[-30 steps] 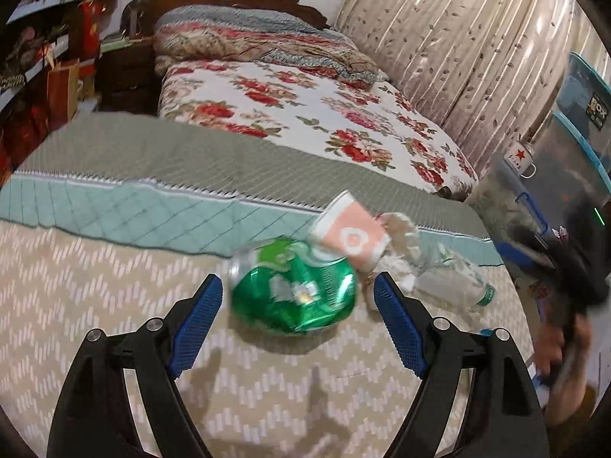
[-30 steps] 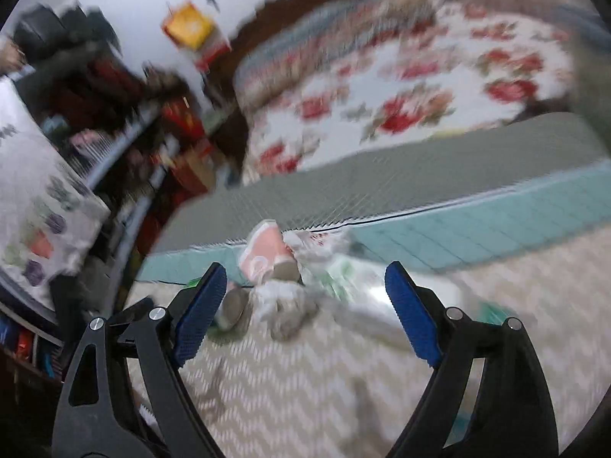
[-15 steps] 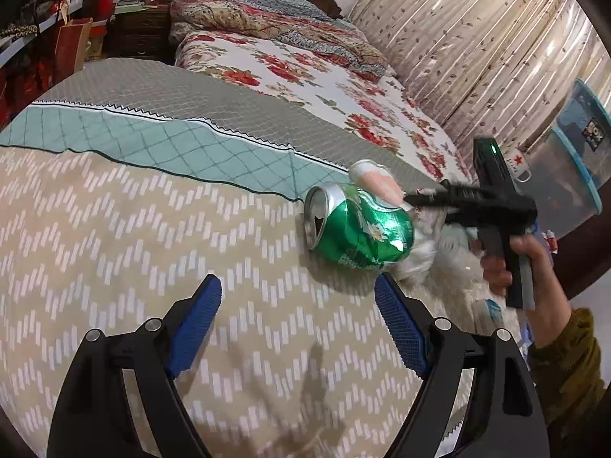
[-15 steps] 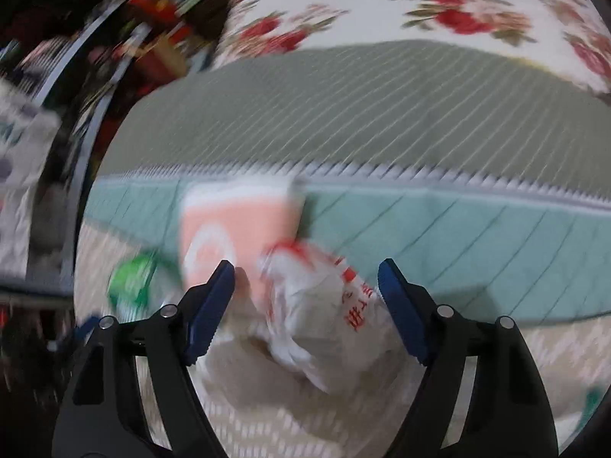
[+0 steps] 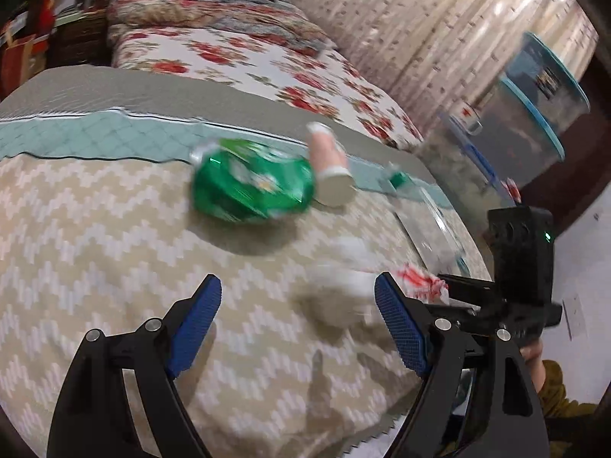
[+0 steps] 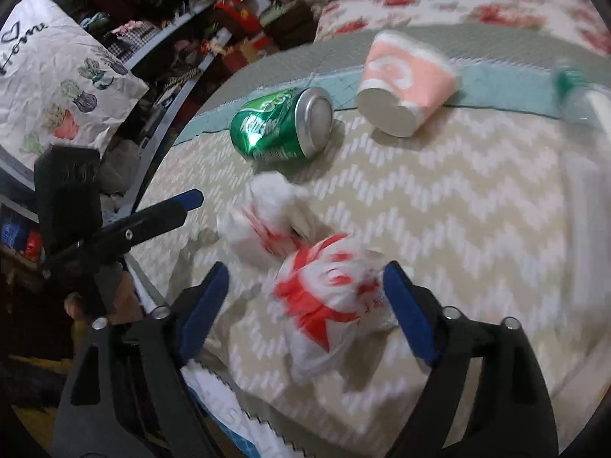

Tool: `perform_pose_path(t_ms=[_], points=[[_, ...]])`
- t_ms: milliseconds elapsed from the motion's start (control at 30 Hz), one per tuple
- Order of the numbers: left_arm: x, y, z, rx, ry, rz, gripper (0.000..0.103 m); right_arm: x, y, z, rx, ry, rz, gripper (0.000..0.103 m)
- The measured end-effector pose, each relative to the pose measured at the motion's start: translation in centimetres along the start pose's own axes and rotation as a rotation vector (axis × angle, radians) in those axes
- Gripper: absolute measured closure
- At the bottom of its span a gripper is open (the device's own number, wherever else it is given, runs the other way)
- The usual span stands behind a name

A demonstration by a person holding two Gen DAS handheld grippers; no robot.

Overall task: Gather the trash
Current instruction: 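Grasp the red-printed plastic bag with the right tool while the left grasps a white tissue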

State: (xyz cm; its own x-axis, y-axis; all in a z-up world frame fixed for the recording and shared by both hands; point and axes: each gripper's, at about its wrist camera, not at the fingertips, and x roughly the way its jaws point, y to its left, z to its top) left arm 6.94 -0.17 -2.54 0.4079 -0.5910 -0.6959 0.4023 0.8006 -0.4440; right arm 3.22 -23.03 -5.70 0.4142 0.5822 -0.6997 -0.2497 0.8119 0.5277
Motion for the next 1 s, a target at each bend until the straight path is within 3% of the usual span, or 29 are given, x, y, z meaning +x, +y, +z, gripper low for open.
perform_pose_path(t_ms=[167,300,400,533,767,833,900,933,967,1000], points=[[1.5,-2.5,0.0,0.067,0.037,-0.013,0.024,-3.1,0.3,-3.9,-0.035,-0.089,-0.088,0.015],[2.6,-2.8,0.7,0.069,0.037,0.063,0.023,-5.2,-0.3,-5.5,-0.015,-0.142,-0.134,0.015],[2.7,-1.6,1.4,0.025,0.033,0.088,0.023,-5.7,-0.1,-5.4,-0.009,-0.176,-0.139,0.015],[3.5,-0.2,1.7,-0.054,0.067,0.061,0.023,-5.5,0.2,-5.2,-0.024,-0.196,-0.173,0.015],[5.5,-1.1,1.6,-0.033,0.115,0.091,0.025,-2.9,0.9,-3.3,-0.043,-0.195,-0.200,0.015],[5.9,-1.4,1.4,-0.022,0.119,0.103,0.031,-2.1,1.0,-2.7,-0.045,-0.189,-0.202,0.015],[6.5,-1.3,1.1,-0.030,0.139,0.101,0.047,-1.4,1.2,-2.4,-0.052,-0.182,-0.204,0.015],[6.8,-1.2,1.0,-0.038,0.150,0.094,0.054,-0.9,1.3,-2.3,-0.057,-0.176,-0.208,0.022],[7.1,-1.0,0.9,-0.045,0.158,0.089,0.061,-0.4,1.5,-2.2,-0.060,-0.162,-0.205,0.051],[6.9,-0.9,0.8,-0.042,0.148,0.092,0.069,-0.1,1.5,-2.2,-0.059,-0.142,-0.198,0.065]])
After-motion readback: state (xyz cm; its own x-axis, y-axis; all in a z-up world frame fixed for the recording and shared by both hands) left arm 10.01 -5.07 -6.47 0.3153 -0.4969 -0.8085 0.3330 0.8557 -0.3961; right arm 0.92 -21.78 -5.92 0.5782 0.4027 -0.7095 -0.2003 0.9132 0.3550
